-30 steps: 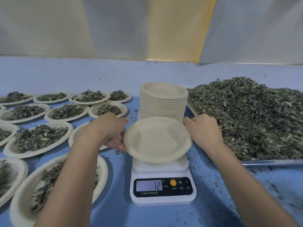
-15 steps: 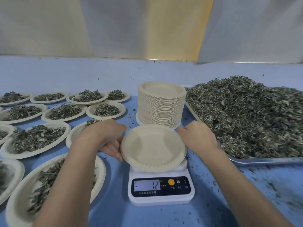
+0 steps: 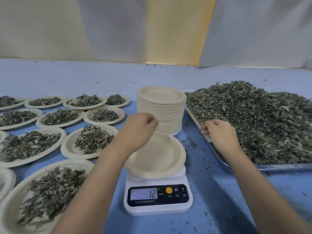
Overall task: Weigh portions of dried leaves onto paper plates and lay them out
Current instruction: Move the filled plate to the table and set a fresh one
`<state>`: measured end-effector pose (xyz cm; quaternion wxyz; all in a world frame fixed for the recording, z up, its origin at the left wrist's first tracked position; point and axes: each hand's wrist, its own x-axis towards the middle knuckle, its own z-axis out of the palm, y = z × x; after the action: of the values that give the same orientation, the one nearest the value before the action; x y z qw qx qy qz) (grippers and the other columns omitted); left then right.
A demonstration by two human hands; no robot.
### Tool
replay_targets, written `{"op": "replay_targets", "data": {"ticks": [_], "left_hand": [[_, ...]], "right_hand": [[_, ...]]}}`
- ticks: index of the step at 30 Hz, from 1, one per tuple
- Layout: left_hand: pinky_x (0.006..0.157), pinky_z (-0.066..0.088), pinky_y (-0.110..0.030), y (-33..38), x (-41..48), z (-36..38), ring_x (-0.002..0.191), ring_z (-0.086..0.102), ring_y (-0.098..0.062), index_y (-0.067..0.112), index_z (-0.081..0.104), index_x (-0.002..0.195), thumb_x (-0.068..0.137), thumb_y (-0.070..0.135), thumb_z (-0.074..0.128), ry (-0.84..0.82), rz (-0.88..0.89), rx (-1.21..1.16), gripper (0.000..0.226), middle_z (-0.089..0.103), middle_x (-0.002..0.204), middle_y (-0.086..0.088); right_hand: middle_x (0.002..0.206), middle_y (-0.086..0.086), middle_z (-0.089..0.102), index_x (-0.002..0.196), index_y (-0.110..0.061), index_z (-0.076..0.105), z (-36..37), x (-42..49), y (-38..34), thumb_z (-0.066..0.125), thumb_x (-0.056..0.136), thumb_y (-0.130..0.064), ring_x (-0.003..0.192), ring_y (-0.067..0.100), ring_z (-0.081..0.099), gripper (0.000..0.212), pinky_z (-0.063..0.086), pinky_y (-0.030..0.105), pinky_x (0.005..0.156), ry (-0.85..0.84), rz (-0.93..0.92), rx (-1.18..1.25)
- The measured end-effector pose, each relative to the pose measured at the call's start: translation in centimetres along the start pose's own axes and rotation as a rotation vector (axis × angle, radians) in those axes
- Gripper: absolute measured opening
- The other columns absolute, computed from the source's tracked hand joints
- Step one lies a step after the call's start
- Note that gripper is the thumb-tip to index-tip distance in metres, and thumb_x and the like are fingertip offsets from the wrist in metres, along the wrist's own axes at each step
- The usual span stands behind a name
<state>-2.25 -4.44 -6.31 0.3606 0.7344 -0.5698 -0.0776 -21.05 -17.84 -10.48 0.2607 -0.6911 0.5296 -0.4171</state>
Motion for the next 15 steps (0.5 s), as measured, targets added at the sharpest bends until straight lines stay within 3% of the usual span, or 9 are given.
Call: {"op": "replay_targets", "data": {"ticks": [2,4,6,8,10,12,13,15], "left_hand": [[0.071,0.042,-0.019,1.5,0.2,1.1,0.083,0.061,-0.014,0.010,0.070,0.091,0.094,0.025,0.048,-0.044,0.062,-0.116,0.027,0.070,0.086,-0.002],[0.084,0.047,-0.026,3.1,0.5,2.3,0.089,0.064,-0.013,0.011,0.072,0.087,0.094,0.023,0.049,-0.084,0.110,-0.212,0.026,0.072,0.089,0.001],[0.085,0.048,-0.026,4.6,0.9,3.3,0.087,0.065,-0.008,0.016,0.071,0.084,0.093,0.022,0.051,-0.096,0.142,-0.307,0.023,0.072,0.088,0.005],[0.082,0.049,-0.021,6.1,1.2,4.1,0.082,0.066,-0.001,0.021,0.071,0.082,0.093,0.021,0.051,-0.098,0.176,-0.393,0.023,0.072,0.084,0.009],[0.081,0.049,-0.017,7.3,1.4,4.7,0.078,0.066,0.002,0.023,0.070,0.082,0.094,0.020,0.050,-0.091,0.210,-0.454,0.024,0.071,0.081,0.011],[0.083,0.052,-0.023,8.1,1.7,5.2,0.079,0.066,-0.001,0.024,0.069,0.081,0.095,0.020,0.049,-0.076,0.225,-0.511,0.025,0.071,0.081,0.010],[0.084,0.052,-0.025,8.5,1.9,5.3,0.079,0.067,-0.002,0.024,0.069,0.080,0.096,0.020,0.049,-0.066,0.229,-0.531,0.025,0.071,0.080,0.010],[0.081,0.053,-0.026,9.0,2.2,5.6,0.078,0.067,-0.003,0.025,0.068,0.078,0.096,0.021,0.049,-0.048,0.235,-0.556,0.026,0.071,0.078,0.010]], "right_hand": [[0.070,0.001,0.065,0.070,-0.018,0.070,-1.3,1.1,1.4,0.051,0.084,-0.024,0.060,0.019,0.054,0.025,0.046,0.035,0.062,-0.021,0.099,0.041],[0.069,0.001,0.064,0.072,-0.015,0.071,-2.9,2.0,2.5,0.051,0.084,-0.023,0.060,0.017,0.053,0.024,0.042,0.030,0.058,-0.053,0.168,0.048],[0.062,0.002,0.062,0.069,-0.009,0.069,-4.4,2.6,3.4,0.048,0.088,-0.022,0.055,0.016,0.050,0.031,0.039,0.027,0.052,-0.129,0.218,0.066],[0.047,0.000,0.053,0.058,-0.007,0.066,-5.9,2.9,4.2,0.044,0.089,-0.025,0.042,0.014,0.042,0.042,0.031,0.021,0.043,-0.276,0.275,-0.034],[0.043,-0.002,0.046,0.051,-0.009,0.064,-6.8,3.0,4.7,0.040,0.086,-0.027,0.036,0.012,0.033,0.046,0.025,0.017,0.039,-0.546,0.366,-0.184],[0.045,-0.003,0.049,0.049,-0.011,0.067,-7.0,3.1,5.0,0.038,0.085,-0.027,0.034,0.010,0.032,0.048,0.025,0.015,0.037,-0.826,0.468,-0.338],[0.047,-0.002,0.053,0.050,-0.011,0.068,-6.8,3.2,5.0,0.039,0.086,-0.026,0.034,0.009,0.035,0.049,0.026,0.015,0.036,-0.897,0.499,-0.381],[0.054,0.001,0.063,0.055,-0.011,0.071,-5.7,3.7,5.1,0.041,0.087,-0.023,0.037,0.009,0.042,0.046,0.031,0.014,0.038,-0.882,0.475,-0.364]]}}
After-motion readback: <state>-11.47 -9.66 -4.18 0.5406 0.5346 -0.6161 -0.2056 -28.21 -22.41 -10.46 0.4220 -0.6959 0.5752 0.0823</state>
